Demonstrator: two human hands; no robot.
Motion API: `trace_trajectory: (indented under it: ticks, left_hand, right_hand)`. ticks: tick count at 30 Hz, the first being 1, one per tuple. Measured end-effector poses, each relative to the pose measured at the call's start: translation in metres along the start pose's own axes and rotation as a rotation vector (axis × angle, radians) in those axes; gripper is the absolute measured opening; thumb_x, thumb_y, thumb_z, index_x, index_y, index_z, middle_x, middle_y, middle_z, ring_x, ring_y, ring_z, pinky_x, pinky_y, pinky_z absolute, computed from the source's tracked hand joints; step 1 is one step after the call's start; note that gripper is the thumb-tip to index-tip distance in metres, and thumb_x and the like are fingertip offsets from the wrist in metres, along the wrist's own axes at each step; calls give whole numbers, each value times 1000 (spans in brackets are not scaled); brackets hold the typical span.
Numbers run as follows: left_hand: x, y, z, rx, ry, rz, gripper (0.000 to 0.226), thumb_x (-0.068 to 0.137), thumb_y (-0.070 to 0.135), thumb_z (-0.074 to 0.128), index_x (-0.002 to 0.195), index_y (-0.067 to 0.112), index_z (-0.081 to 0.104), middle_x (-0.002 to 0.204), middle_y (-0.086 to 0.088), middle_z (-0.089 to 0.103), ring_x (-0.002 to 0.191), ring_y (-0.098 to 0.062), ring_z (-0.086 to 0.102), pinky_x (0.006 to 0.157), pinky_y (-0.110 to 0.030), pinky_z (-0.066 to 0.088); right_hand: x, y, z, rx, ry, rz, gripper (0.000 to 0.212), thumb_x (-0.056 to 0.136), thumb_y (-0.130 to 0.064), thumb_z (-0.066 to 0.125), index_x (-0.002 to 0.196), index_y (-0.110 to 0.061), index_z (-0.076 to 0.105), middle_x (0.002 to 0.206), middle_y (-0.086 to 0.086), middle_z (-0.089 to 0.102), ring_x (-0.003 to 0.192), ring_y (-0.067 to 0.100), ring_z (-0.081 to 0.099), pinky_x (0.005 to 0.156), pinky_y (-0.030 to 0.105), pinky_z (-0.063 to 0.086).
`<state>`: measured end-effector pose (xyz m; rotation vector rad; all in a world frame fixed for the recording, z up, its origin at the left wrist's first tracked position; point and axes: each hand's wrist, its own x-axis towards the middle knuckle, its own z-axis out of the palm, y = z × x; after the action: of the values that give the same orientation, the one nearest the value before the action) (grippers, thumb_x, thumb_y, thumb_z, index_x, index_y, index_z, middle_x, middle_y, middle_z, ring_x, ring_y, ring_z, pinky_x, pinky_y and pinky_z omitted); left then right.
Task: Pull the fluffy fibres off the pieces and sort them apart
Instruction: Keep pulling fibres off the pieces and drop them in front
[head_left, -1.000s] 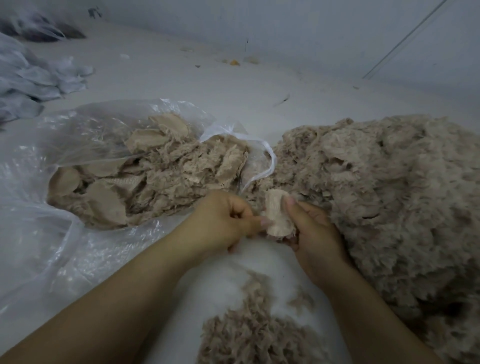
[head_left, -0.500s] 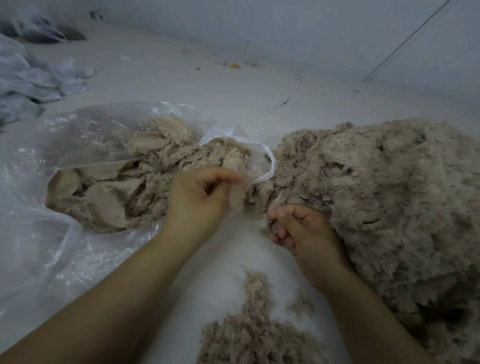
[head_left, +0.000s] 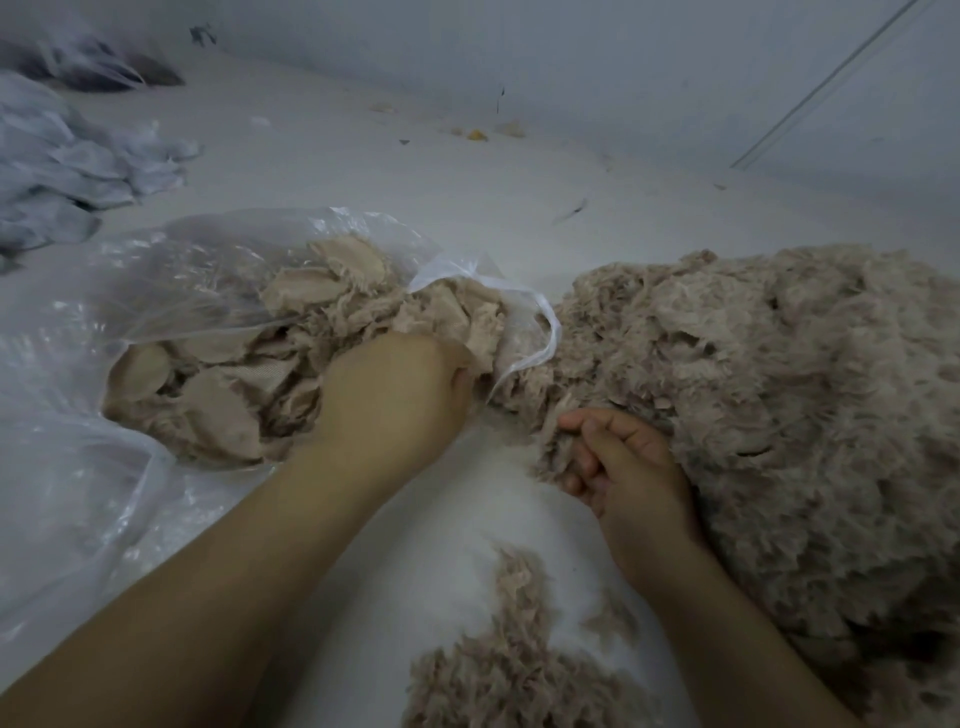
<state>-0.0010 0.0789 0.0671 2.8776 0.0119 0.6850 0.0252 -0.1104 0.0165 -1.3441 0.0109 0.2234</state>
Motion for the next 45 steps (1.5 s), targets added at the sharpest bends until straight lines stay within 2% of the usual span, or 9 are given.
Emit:
trace_trajectory:
  ticks: [4, 11, 19, 27, 30, 33, 37, 42, 45]
  left_hand:
    - [-2, 33, 14, -158, -126, 114, 19, 90, 35, 57, 83, 22, 69, 71, -1, 67, 67, -24, 63, 63, -35, 48]
    - [12, 61, 52, -252, -277, -26, 31, 90, 28, 53, 64, 22, 36, 61, 5, 40, 63, -21, 48, 51, -31, 30]
    - [-17, 53, 42, -405, -171, 116, 12, 88, 10, 57, 78, 12, 64, 72, -10, 65, 67, -29, 61, 59, -42, 49]
    - [-39, 54, 35, -1058, -236, -292, 28, 98, 9, 51, 72, 5, 58, 54, -2, 55, 45, -13, 51, 44, -26, 40]
    - [-59, 67, 36, -1185, -404, -389, 32, 101, 10, 46, 70, 6, 54, 55, -11, 55, 41, -18, 51, 42, -20, 37]
    - [-73, 70, 32, -1283, -496, -430, 34, 102, 11, 46, 69, 2, 50, 50, -6, 52, 35, -15, 45, 41, -19, 34]
    - [-79, 64, 24, -1467, -534, -556, 33, 100, 11, 48, 68, 7, 53, 56, -11, 51, 32, -15, 34, 36, -17, 26]
    - [-58, 54, 23, -1460, -458, -553, 42, 101, 15, 48, 60, 17, 52, 54, -9, 47, 34, -16, 33, 35, -20, 25]
    - [-40, 52, 24, -1468, -416, -490, 38, 102, 16, 47, 65, 15, 56, 57, -9, 51, 38, -18, 38, 37, -22, 31]
  right_hand:
    - [-1, -2, 1, 31, 19, 20, 30, 100, -3, 40, 84, -9, 64, 50, -1, 41, 49, 14, 39, 46, 21, 40]
    - [-1, -4, 2, 24, -8, -22, 26, 101, 0, 37, 102, -4, 63, 48, -3, 40, 51, 12, 35, 48, 21, 37]
    - [0, -13, 4, -76, -29, 132, 30, 101, -4, 39, 117, -19, 60, 43, -3, 37, 40, 8, 34, 40, 20, 35]
    - [1, -17, 7, -94, -28, 183, 23, 99, -1, 38, 97, -12, 59, 43, -3, 36, 44, 9, 32, 43, 21, 34]
    - [2, -20, 8, -13, -4, 225, 26, 101, -6, 39, 105, 5, 62, 66, 20, 63, 63, 37, 54, 42, 20, 41]
    - [3, -15, 3, -47, 36, 206, 34, 101, -7, 43, 132, 1, 53, 122, 19, 61, 103, 32, 61, 77, 25, 51]
    - [4, -9, 3, -70, 64, 167, 31, 98, -5, 48, 127, -6, 58, 121, 16, 64, 113, 31, 61, 103, 45, 47]
    - [1, -9, 4, -78, -38, 100, 29, 97, -2, 47, 120, -15, 58, 63, 2, 61, 54, 13, 53, 58, 30, 48]
    - [-3, -10, -1, -167, -160, 13, 22, 98, -5, 48, 92, -12, 69, 48, 2, 44, 44, 10, 36, 43, 23, 37]
